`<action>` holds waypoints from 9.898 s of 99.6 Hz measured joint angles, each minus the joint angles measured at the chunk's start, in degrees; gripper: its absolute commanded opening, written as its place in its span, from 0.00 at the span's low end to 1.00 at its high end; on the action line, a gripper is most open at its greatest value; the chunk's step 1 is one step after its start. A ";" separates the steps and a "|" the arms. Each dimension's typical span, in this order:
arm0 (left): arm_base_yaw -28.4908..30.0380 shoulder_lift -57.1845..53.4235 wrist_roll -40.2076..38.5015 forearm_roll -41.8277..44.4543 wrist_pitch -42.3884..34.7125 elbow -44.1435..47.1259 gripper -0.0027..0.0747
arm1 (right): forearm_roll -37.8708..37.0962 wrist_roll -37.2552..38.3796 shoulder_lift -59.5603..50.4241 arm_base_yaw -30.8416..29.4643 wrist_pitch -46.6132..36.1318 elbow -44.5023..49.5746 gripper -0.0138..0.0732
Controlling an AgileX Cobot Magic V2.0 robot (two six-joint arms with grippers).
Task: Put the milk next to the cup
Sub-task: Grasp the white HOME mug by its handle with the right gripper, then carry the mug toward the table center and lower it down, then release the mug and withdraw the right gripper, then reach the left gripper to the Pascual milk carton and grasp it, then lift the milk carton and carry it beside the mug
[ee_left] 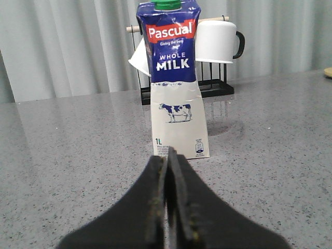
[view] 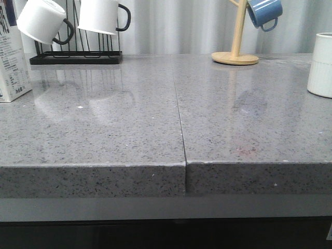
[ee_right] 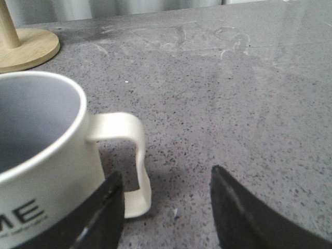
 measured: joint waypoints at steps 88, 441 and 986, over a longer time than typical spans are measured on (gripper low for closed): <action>0.00 0.00 0.00 0.00 0.00 0.00 0.01 | -5.30 0.19 13.19 0.58 -3.47 -9.91 0.03; 0.13 0.00 0.00 0.00 0.00 0.00 0.01 | 10.65 -5.04 -29.07 17.83 16.98 7.07 0.39; -2.37 85.20 2.85 -12.44 -26.52 -43.95 0.20 | -4.28 8.66 -63.04 11.31 37.38 17.54 0.02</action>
